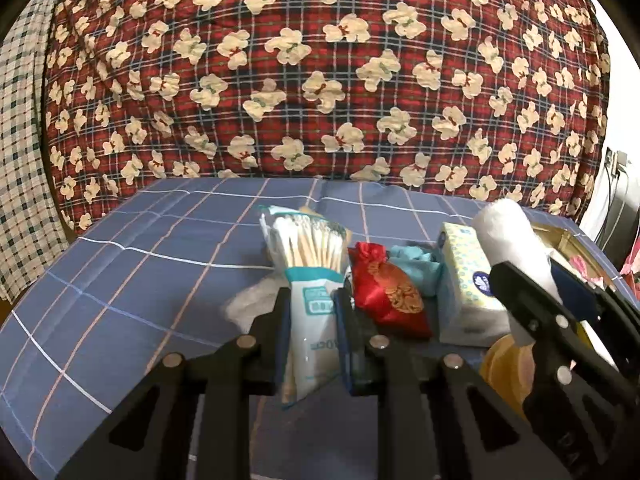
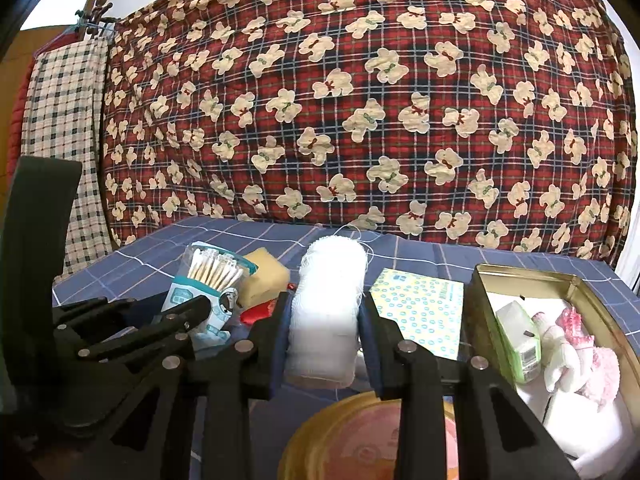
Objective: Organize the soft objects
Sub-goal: 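Lift the swab pack and gauze roll and carry them toward the gold tin tray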
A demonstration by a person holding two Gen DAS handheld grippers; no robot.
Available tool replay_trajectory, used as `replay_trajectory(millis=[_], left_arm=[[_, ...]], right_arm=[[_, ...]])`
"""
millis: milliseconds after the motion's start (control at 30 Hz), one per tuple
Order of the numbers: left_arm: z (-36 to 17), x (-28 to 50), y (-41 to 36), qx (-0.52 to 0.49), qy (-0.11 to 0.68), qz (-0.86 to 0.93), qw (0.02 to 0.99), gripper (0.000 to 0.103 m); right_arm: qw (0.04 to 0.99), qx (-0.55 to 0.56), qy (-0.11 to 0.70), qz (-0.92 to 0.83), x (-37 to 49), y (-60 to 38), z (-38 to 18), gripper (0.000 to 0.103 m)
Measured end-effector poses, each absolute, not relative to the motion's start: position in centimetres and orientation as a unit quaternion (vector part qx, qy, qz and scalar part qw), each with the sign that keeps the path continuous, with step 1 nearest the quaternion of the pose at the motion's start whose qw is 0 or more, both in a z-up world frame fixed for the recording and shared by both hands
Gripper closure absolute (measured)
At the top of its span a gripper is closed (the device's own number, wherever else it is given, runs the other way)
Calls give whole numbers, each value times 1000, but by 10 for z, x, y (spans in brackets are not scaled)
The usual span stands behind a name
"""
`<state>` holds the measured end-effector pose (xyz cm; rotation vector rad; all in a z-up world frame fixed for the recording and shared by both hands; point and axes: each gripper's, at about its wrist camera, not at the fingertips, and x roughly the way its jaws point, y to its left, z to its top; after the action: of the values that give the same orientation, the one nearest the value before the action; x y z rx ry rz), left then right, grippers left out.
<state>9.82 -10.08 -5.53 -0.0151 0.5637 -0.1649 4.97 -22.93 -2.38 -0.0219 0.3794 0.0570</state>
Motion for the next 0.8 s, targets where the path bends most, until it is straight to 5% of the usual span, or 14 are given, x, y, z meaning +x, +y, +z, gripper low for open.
replay_trajectory(millis=[800], left_arm=[[-54,95,-130,10,274,-97,957,84]], right_arm=[[983,5,185,10,42,-253,-23,68]])
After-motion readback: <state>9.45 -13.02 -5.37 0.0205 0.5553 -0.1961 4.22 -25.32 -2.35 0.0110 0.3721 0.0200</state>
